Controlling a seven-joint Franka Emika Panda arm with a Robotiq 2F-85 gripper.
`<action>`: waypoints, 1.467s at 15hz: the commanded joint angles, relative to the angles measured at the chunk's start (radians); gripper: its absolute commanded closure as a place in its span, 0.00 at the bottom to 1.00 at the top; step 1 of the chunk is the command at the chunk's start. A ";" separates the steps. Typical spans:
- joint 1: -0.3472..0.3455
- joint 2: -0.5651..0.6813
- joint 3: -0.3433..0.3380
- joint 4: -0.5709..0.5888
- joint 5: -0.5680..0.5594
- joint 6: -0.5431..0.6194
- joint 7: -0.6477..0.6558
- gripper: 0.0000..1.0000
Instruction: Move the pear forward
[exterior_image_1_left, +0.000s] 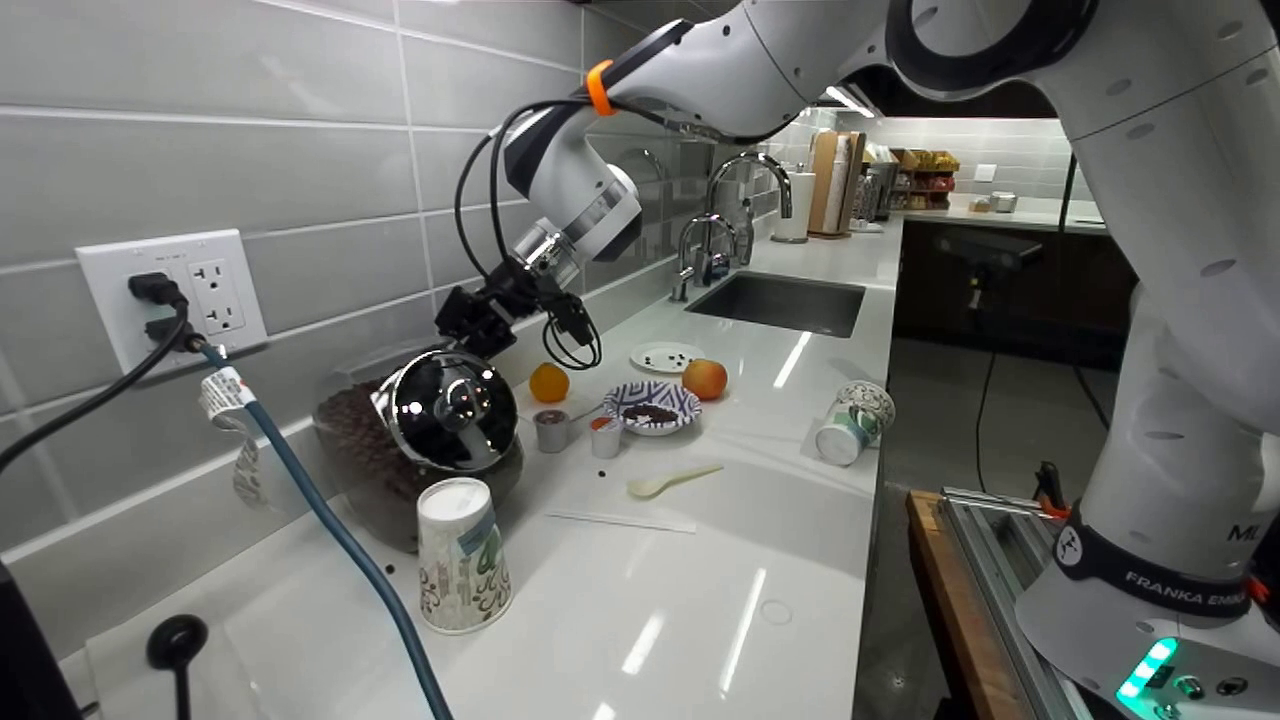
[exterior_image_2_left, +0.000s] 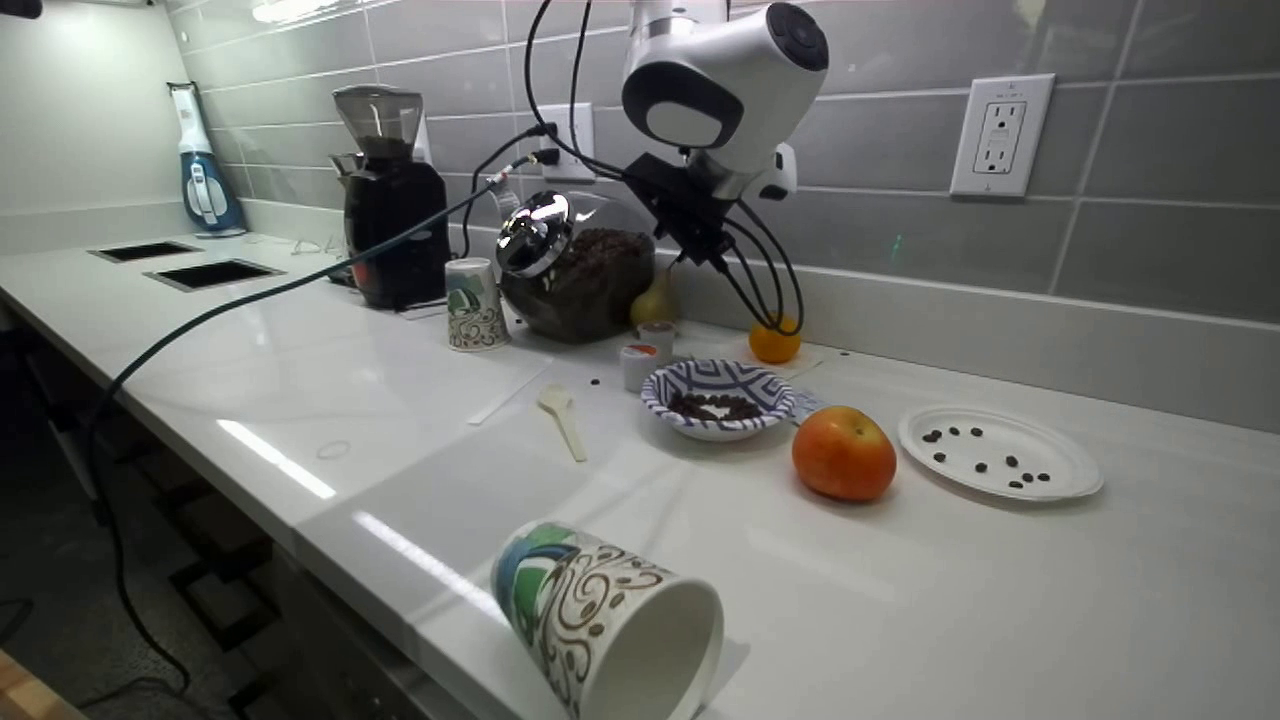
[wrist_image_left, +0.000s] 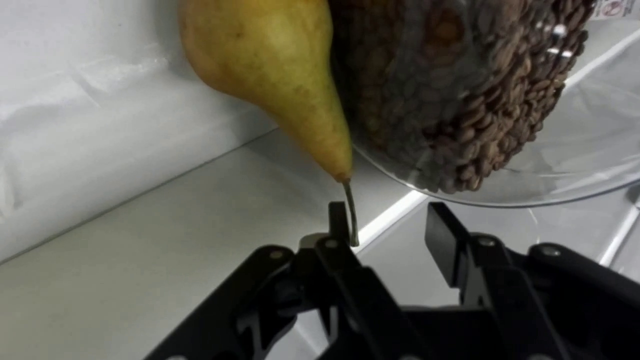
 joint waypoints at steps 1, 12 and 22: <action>-0.019 0.040 0.023 0.052 0.031 -0.005 0.013 0.60; -0.027 0.087 0.037 0.099 0.041 0.003 0.015 0.74; -0.021 0.122 0.043 0.132 0.041 0.028 0.011 0.79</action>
